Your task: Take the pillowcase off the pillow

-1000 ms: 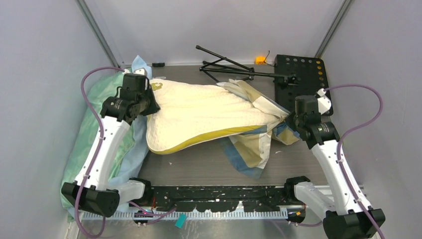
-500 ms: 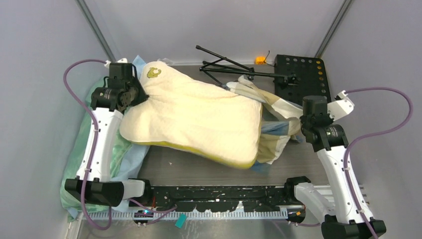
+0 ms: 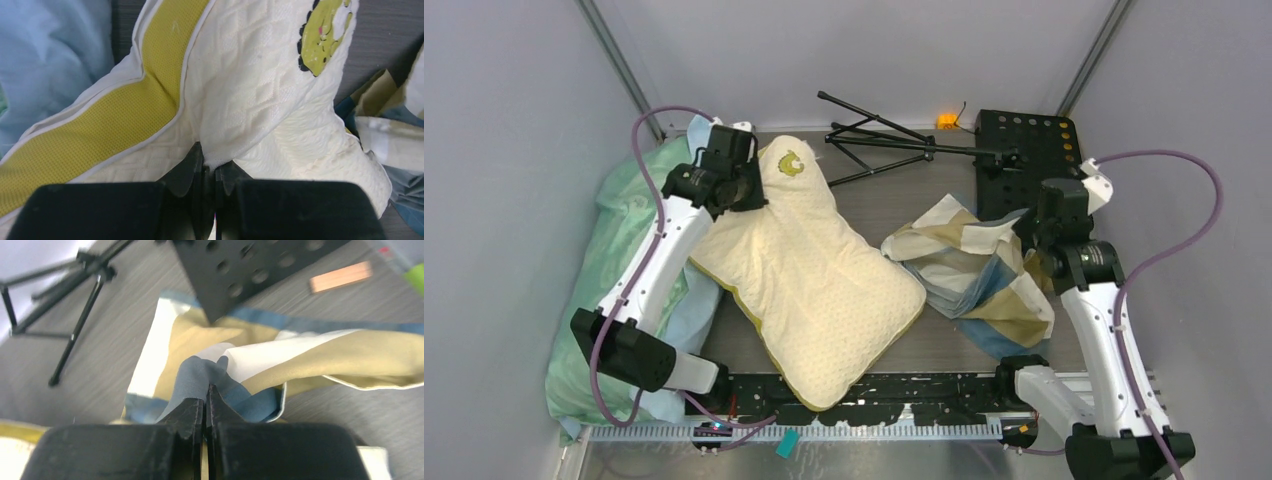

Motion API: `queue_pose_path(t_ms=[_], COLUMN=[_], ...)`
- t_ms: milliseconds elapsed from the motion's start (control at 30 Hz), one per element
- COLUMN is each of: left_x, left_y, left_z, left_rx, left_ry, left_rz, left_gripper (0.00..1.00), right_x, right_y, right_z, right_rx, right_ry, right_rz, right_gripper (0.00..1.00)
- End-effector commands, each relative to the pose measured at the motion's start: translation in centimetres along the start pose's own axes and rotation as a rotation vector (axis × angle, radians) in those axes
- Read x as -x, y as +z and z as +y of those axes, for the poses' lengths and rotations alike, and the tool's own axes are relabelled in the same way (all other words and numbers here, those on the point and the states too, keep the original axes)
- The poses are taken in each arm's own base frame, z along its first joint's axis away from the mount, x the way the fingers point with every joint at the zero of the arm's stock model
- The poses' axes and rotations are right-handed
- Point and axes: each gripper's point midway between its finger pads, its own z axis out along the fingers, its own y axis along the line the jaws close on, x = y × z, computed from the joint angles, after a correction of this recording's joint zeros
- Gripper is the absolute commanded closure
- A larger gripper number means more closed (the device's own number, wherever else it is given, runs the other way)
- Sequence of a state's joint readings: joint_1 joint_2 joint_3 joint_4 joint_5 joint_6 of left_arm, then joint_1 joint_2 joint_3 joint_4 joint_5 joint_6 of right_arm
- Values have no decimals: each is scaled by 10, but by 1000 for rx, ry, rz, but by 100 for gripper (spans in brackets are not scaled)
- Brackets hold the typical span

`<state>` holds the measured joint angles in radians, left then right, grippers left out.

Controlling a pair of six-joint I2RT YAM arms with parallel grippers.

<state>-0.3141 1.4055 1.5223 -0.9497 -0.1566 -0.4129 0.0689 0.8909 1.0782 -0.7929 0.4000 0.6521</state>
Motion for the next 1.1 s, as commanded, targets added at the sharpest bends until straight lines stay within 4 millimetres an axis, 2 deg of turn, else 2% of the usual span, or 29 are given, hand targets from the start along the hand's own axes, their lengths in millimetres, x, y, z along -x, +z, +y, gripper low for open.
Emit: queue_pose_path(t_ms=[0,67,133,267,433,600,733,833,933,967,1000,1033,1067], left_x=[26,33,46,81,111,160,201,225,223,217,210,202,194], left_y=[-12,-16,-24,-37,-35,-34,-42,-45,-26,-18,-10,-2,5], left_z=[-27,-30,-37,-62,-102,-124,-133,-137,-143,-147,-148,-148,-147], left_rx=[-101,-112,-137,-233,-366,-403,-410,-409,-395,-400,-397,-389,-377], left_ry=[-10,-25,-49,-116,-253,-331,-360,-363,-320,-295,-274,-255,-235], left_rz=[-128,-148,-179,-250,-290,-384,-470,-520,-484,-453,-425,-395,-365], left_gripper=[96,97,99,100,100,100,100,100,99,93,82,67,47], right_x=[-28,-25,-10,50,121,163,189,197,190,186,180,174,167], right_y=[5,6,5,-12,-43,-71,-95,-117,-136,-140,-142,-140,-136], right_z=[47,52,56,77,115,149,179,209,238,246,251,254,255], right_rx=[229,241,235,250,327,452,585,752,936,990,1029,1049,1053], right_ry=[-51,-46,-35,-12,35,77,93,79,60,56,62,60,57], right_rz=[164,164,124,-13,-132,-201,-234,-221,-156,-127,-94,-65,-42], right_gripper=[96,96,96,96,100,100,100,100,100,100,100,99,95])
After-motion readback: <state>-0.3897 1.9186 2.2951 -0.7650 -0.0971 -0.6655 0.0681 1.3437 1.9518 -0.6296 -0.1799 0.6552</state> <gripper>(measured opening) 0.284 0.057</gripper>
